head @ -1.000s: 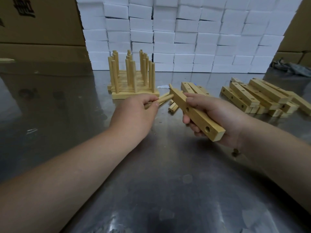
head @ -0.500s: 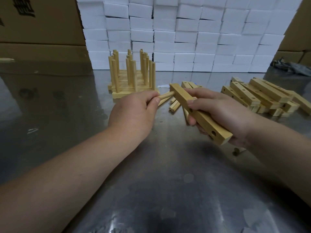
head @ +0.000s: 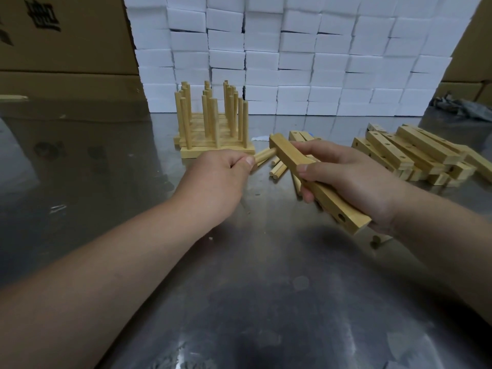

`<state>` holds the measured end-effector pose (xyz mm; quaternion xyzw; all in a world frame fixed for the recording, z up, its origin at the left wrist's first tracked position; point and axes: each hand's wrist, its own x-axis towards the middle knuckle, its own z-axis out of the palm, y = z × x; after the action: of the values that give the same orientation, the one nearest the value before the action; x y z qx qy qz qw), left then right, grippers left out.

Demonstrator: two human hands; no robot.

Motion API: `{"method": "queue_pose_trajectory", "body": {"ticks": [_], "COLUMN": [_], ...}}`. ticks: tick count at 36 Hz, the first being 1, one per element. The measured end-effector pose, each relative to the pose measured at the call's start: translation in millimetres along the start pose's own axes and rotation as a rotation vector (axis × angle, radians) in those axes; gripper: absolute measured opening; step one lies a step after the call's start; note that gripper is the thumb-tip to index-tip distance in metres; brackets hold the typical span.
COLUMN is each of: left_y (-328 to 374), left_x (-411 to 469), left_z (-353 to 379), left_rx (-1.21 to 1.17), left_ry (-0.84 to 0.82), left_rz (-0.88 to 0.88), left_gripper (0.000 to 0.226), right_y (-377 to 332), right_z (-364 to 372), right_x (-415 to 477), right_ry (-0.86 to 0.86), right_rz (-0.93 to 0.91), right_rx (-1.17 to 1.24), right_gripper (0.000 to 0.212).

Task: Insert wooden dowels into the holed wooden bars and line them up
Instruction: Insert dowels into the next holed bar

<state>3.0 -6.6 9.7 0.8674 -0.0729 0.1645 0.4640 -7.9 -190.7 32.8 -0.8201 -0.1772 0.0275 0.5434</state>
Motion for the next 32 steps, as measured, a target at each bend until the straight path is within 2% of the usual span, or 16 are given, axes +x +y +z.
{"method": "queue_pose_trajectory", "body": {"ticks": [3, 6, 9, 11, 14, 17, 20, 27, 32], "left_y": [0, 4, 0, -3, 0, 4, 4, 6, 6], "left_x": [1, 3, 7, 5, 0, -5, -5, -6, -6], "left_z": [-3, -3, -1, 1, 12, 26, 30, 30, 31], "left_rx": [-0.015, -0.063, -0.006, 0.087, 0.324, 0.517, 0.636, 0.697, 0.679], "left_ry": [0.039, 0.134, 0.154, 0.059, -0.189, -0.436, -0.599, -0.671, -0.65], "left_rz": [0.033, 0.026, -0.06, -0.015, 0.149, 0.31, 0.29, 0.387, 0.407], "left_gripper": [0.032, 0.026, 0.042, 0.045, 0.051, 0.055, 0.056, 0.059, 0.055], "right_y": [0, 2, 4, 4, 6, 10, 13, 18, 17], "right_z": [3, 6, -2, -10, -13, -8, -3, 1, 4], "right_x": [0, 3, 7, 9, 13, 17, 18, 22, 22], "right_ry": [0.036, 0.108, 0.26, 0.381, 0.508, 0.531, 0.508, 0.504, 0.404], "right_rz": [-0.026, -0.024, 0.002, 0.02, 0.047, 0.078, 0.078, 0.093, 0.117], "right_rx": [0.049, 0.069, 0.179, 0.244, 0.267, 0.246, 0.18, -0.056, 0.052], "right_gripper": [0.024, 0.033, 0.032, 0.024, 0.018, 0.022, 0.023, 0.025, 0.022]}}
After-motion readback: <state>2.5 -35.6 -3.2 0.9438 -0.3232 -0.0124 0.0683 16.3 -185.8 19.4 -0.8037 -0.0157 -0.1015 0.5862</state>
